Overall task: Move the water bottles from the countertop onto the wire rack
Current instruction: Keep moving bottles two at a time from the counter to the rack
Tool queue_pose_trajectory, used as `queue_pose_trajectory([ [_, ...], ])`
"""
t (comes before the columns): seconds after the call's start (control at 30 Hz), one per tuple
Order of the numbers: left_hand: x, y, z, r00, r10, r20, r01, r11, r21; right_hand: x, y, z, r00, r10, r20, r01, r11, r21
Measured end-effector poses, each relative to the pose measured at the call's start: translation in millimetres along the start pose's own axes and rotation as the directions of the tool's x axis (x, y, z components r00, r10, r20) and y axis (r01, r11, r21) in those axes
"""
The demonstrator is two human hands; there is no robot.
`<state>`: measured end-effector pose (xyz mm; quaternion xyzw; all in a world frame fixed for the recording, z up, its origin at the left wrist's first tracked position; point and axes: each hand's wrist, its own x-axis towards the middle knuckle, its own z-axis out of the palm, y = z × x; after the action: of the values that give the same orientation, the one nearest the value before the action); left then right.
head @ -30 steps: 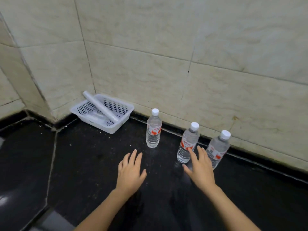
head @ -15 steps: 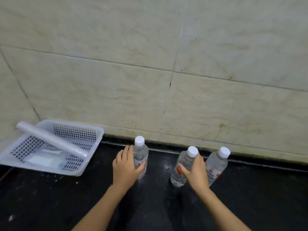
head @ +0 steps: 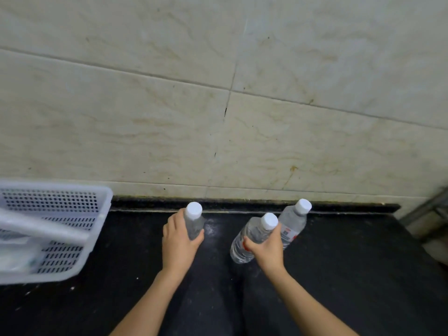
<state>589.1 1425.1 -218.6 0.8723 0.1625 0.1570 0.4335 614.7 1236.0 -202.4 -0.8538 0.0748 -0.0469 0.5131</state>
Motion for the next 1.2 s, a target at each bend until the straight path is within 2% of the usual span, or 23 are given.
queue_pose_trajectory([
  [0.23,-49.9,9.6,-6.3,0.992,0.057,0.114,-0.059,0.998,0.008,-54.6,9.5,-52.2,0.999,0.017,0.033,-0.013,0.996,-0.093],
  [0.4,-94.2,37.0,7.5,0.961,0.133,0.242,-0.131,0.991,-0.024,-97.9,21.6,-106.6,1.000,0.022,-0.007,-0.023,0.989,-0.143],
  [0.6,-141.5,94.5,26.9,0.896,0.266,0.356,-0.232,0.963,-0.135,-141.3,42.2,-183.8,0.987,0.050,-0.154,-0.062,0.996,-0.071],
  [0.8,-206.8,152.1,55.5,0.857,0.355,0.373,-0.301,0.933,-0.196,-183.8,78.4,-275.2,0.963,0.010,-0.269,-0.023,0.999,-0.046],
  [1.0,-292.1,213.6,106.5,0.838,0.375,0.398,-0.291,0.922,-0.256,-227.5,127.9,-385.3,0.931,-0.028,-0.363,-0.004,0.996,-0.085],
  [1.2,-365.2,257.2,159.0,0.793,0.394,0.465,-0.235,0.901,-0.364,-270.1,164.8,-475.4,0.859,-0.033,-0.510,0.006,0.998,-0.055],
])
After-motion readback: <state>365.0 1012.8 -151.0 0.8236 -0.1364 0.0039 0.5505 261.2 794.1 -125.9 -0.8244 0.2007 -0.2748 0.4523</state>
